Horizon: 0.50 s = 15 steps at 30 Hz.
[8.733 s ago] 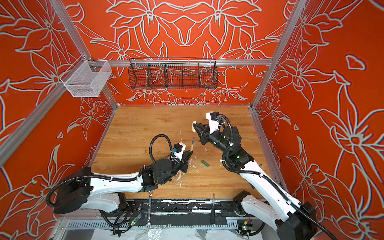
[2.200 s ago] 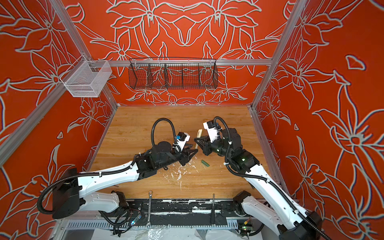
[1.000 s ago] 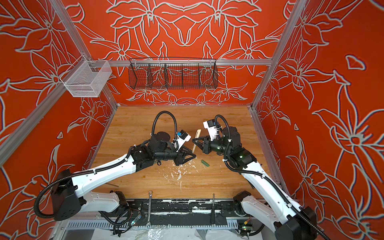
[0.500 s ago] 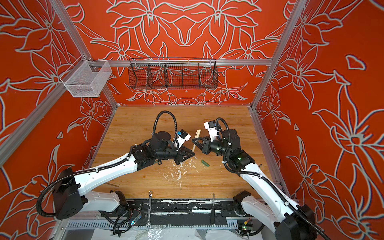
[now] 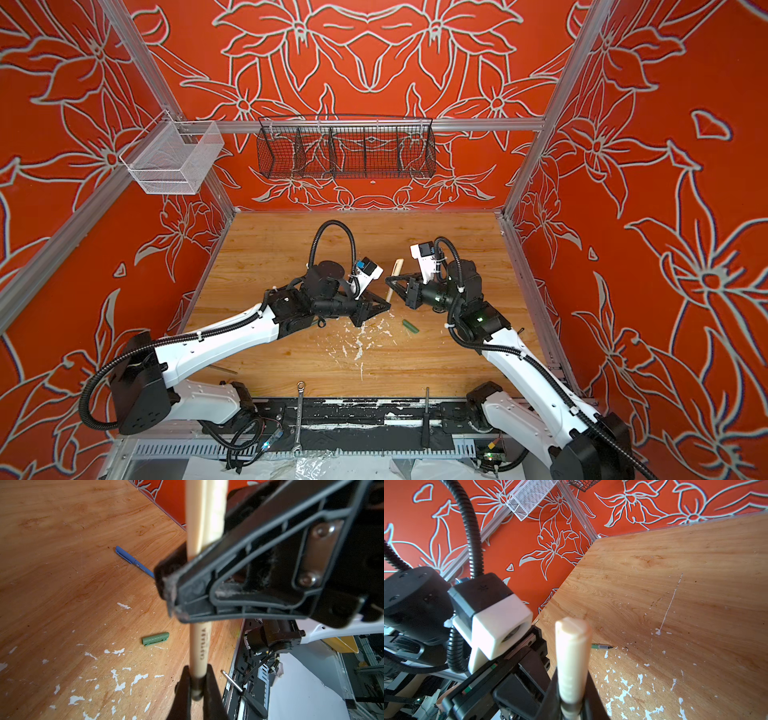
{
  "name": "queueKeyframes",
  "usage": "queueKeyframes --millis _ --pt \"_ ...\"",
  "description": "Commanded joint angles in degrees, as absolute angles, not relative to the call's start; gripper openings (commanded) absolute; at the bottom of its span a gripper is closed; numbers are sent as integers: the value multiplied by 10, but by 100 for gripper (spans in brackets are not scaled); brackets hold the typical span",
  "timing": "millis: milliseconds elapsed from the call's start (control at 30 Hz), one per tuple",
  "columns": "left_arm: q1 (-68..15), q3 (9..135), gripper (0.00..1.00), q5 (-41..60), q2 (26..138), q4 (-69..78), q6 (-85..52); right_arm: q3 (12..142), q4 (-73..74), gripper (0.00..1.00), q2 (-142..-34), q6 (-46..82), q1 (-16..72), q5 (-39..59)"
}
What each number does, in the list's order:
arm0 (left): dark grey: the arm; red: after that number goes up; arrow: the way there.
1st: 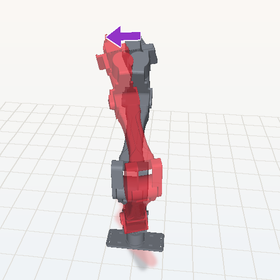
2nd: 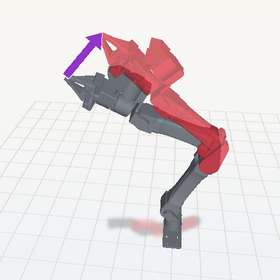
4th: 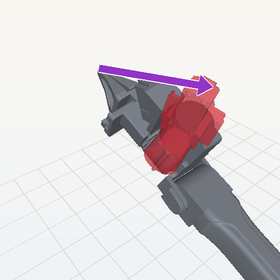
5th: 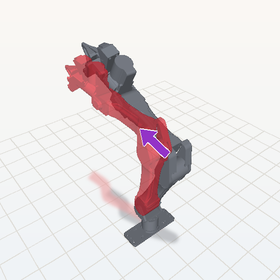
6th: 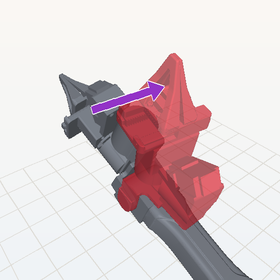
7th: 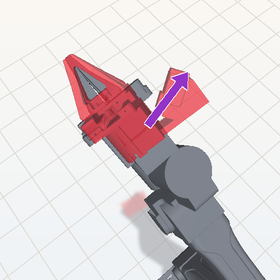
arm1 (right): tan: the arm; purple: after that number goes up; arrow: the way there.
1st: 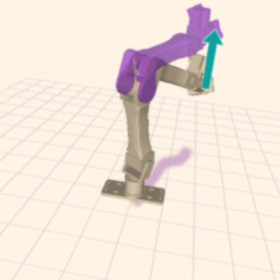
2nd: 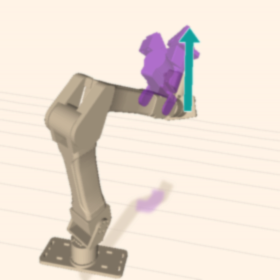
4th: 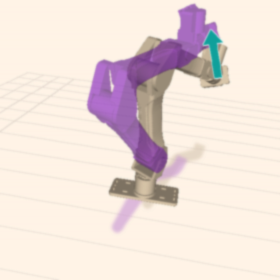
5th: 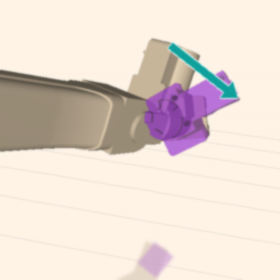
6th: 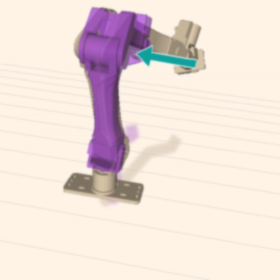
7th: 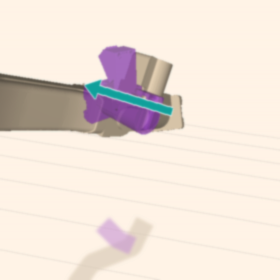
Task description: Insert the pens into the pen caps
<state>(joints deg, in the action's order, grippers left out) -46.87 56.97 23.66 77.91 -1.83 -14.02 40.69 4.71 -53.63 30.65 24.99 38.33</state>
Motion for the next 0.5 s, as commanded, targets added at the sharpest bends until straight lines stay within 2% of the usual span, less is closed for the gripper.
queueKeyframes --millis 0,33,133,400,467 --pt "-465 574 14 235 781 0 -144 403 50 0 -522 304 251 386" --pt "-464 574 32 236 781 1 -146 402 51 0 -523 305 251 387" --pt "-464 575 39 241 780 5 -148 396 60 0 -523 311 251 389" --pt "-464 577 39 248 781 11 -147 389 81 0 -527 323 251 393" --pt "-464 577 33 252 781 14 -147 387 89 0 -528 328 251 394"
